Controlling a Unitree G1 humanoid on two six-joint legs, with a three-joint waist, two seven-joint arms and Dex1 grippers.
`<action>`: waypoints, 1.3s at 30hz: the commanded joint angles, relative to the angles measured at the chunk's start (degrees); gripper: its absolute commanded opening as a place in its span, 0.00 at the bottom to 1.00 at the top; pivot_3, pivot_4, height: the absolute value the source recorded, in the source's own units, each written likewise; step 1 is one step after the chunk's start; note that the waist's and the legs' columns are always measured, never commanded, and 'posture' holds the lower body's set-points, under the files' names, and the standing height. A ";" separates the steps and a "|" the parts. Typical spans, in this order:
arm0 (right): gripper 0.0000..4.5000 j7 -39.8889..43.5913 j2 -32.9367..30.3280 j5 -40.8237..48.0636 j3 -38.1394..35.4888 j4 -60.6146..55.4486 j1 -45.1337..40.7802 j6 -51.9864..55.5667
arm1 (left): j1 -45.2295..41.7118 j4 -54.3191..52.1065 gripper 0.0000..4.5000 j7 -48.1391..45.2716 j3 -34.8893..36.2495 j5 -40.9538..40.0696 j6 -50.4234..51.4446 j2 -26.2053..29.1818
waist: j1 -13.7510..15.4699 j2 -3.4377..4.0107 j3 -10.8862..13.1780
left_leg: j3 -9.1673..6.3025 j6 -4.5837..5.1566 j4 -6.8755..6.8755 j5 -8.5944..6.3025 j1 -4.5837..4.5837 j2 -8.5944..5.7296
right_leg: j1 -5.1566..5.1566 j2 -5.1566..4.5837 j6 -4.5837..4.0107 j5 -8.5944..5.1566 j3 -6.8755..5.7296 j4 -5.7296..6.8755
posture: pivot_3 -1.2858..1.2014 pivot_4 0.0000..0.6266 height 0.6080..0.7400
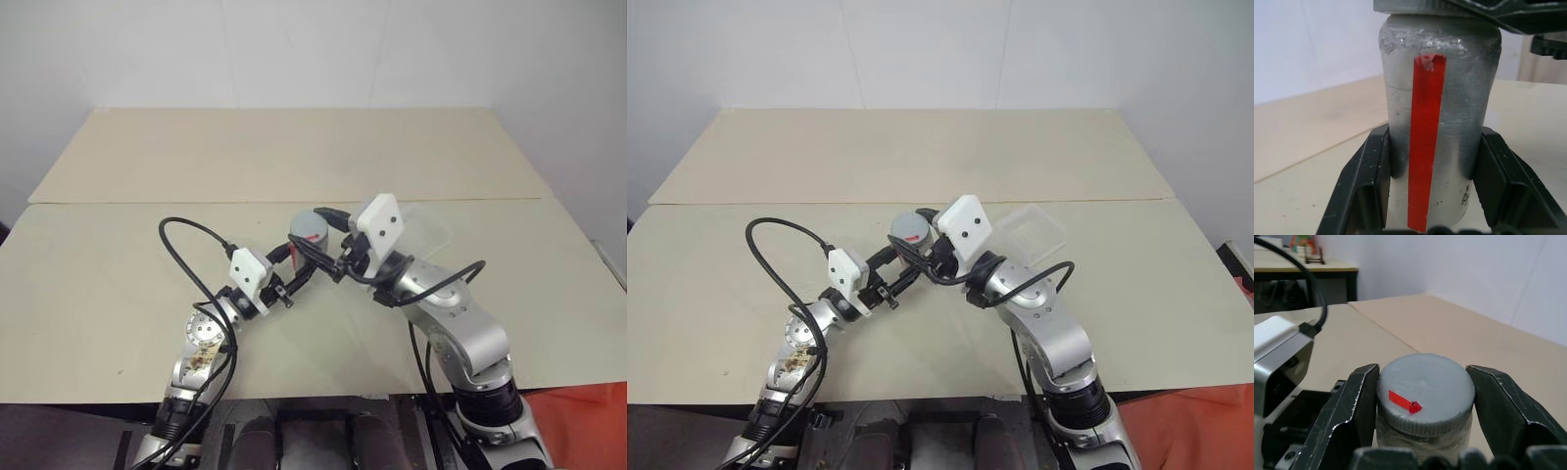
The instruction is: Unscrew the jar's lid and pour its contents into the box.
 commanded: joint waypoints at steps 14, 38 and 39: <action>0.62 56.45 -11.00 14.56 -0.62 32.22 -21.10 -14.10 | 0.21 -8.50 0.45 -9.46 -1.98 -7.48 6.05 4.17 | -0.05 0.01 0.01 | 0.12 0.01 -0.01 0.00 0.07 0.04 | 0.07 0.04 -0.01 0.01 -0.01 -0.03 | 0.52 0.24 1.00; 0.99 65.07 -13.42 22.95 6.11 54.36 -32.31 -29.90 | 1.61 -9.59 0.45 -9.75 -2.14 -7.52 6.31 5.01 | 0.15 0.02 0.01 | -0.12 0.01 -0.04 0.00 0.04 0.07 | -0.01 -0.06 -0.04 0.03 -0.01 -0.02 | 0.52 0.24 1.00; 0.99 65.07 -13.86 23.08 4.70 52.77 -31.49 -29.15 | 1.56 -9.28 0.45 -9.75 -2.04 -7.59 6.30 4.90 | 0.23 0.02 0.01 | -0.13 0.01 -0.04 0.00 0.03 0.07 | -0.01 -0.06 -0.04 0.03 -0.01 -0.02 | 0.52 0.24 1.00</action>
